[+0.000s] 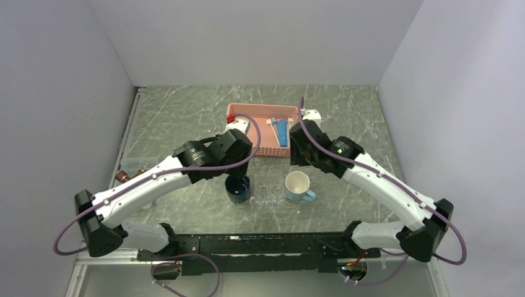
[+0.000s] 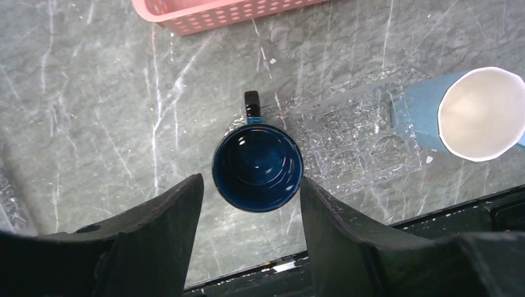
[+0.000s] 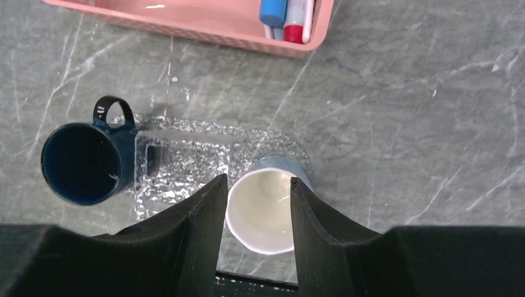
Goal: Prepare toiletry sets of a toothbrush and toothpaste on the tray
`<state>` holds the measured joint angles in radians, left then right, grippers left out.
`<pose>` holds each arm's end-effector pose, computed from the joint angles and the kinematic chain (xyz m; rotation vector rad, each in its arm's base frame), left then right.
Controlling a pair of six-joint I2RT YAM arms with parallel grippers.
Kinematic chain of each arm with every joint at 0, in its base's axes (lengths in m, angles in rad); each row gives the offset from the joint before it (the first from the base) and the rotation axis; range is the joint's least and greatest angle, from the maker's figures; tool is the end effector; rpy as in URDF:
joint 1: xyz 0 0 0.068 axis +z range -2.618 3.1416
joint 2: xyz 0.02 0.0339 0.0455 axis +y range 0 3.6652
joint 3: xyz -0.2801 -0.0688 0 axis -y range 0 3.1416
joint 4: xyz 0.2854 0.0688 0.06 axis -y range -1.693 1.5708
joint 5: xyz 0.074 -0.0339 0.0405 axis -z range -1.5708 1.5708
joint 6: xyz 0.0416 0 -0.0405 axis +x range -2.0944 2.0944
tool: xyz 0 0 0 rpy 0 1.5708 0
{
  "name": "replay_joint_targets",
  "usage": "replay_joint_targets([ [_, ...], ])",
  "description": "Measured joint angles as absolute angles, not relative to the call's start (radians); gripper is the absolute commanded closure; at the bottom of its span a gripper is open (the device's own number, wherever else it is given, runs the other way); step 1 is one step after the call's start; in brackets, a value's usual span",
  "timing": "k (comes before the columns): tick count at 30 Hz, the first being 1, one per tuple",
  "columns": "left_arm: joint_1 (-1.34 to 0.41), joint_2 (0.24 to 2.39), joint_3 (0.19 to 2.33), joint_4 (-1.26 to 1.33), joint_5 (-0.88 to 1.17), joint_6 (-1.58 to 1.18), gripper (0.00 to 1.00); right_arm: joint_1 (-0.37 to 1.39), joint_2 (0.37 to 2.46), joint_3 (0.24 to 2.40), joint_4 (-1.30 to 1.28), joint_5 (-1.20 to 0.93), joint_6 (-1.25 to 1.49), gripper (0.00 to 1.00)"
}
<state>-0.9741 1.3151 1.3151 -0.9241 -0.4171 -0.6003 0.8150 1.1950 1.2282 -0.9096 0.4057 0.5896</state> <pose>0.1837 -0.2404 0.3551 0.2779 2.3829 -0.2106 0.1987 0.1869 0.3573 -0.0907 2.3603 0.1808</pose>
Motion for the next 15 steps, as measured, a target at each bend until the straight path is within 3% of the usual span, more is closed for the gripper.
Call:
replay_joint_targets([
  [5,-0.934,1.218,1.258,-0.896,-0.414,-0.529,0.16,0.756,1.322,1.314,-0.874,0.373,0.530,0.55],
  [9,-0.897,1.152,1.204,-0.870,-0.399,-0.471,0.12,0.701,1.442,1.386,-0.838,0.331,0.493,0.55],
  [12,-0.876,1.110,1.164,-0.850,-0.382,-0.428,0.01,0.665,1.530,1.434,-0.823,0.306,0.473,0.56],
  [15,-0.855,1.068,1.125,-0.825,-0.360,-0.398,0.01,0.635,1.619,1.491,-0.813,0.284,0.457,0.55],
])
